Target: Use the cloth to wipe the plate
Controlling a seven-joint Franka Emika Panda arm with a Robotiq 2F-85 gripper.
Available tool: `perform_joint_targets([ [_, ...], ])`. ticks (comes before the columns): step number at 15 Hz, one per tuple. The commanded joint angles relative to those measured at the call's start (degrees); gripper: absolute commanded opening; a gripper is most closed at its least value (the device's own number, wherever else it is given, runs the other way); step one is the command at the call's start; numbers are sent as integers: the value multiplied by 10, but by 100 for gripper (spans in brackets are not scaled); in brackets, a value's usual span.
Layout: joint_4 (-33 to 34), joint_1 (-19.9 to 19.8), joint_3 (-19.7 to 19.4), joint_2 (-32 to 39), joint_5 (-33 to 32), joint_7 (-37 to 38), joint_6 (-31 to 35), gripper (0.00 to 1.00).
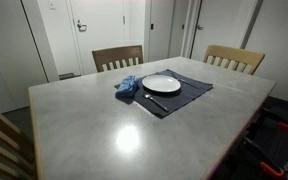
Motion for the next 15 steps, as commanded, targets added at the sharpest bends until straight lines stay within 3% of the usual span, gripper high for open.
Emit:
perform_joint_targets([
  [1,1,7,-5,0,-4,4,-2,100],
  [8,26,3,53,83,-48,77,3,100],
  [15,105,24,108,266,-70,192,22,100],
])
